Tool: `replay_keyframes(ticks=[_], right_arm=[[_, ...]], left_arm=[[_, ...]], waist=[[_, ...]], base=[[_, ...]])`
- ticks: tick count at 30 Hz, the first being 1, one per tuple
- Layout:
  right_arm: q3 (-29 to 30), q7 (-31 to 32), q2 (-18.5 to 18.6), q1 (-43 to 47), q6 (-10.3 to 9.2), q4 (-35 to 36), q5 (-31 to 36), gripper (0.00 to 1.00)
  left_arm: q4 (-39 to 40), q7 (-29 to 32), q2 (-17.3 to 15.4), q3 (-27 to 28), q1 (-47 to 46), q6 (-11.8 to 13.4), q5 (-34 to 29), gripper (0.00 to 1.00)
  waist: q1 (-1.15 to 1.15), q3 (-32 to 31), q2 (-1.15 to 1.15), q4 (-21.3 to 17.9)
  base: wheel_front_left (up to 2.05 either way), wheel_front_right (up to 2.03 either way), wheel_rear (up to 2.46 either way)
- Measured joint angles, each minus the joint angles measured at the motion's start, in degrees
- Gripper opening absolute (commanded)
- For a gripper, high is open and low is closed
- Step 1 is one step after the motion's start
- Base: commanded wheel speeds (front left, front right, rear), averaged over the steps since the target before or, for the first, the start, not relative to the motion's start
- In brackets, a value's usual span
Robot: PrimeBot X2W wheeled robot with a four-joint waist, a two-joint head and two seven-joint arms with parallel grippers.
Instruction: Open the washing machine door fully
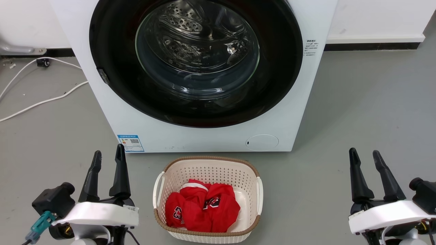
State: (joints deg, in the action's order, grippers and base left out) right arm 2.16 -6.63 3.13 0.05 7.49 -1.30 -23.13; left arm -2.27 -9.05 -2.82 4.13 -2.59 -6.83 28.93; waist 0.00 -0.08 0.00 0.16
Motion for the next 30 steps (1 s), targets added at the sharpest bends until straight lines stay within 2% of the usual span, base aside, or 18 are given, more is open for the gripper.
replay_keyframes(ticks=[16, 30], right_arm=[[-0.2, -0.6, -0.1, 0.3, 0.0, 1.4, 11.1, 1.0], [0.0, -0.4, -0.1, 0.6, 0.01, 1.7, 17.7, 1.0]], left_arm=[[0.5, -2.2, 0.0, -1.2, 0.1, 0.5, -10.4, 1.0], [1.1, -3.8, 0.0, -2.5, 0.6, 0.6, -17.4, 1.0]], waist=[[0.0, 0.2, 0.0, -0.1], [0.0, 0.3, 0.0, -0.1]], base=[[0.0, 0.0, 0.0], [0.0, 0.0, 0.0]])
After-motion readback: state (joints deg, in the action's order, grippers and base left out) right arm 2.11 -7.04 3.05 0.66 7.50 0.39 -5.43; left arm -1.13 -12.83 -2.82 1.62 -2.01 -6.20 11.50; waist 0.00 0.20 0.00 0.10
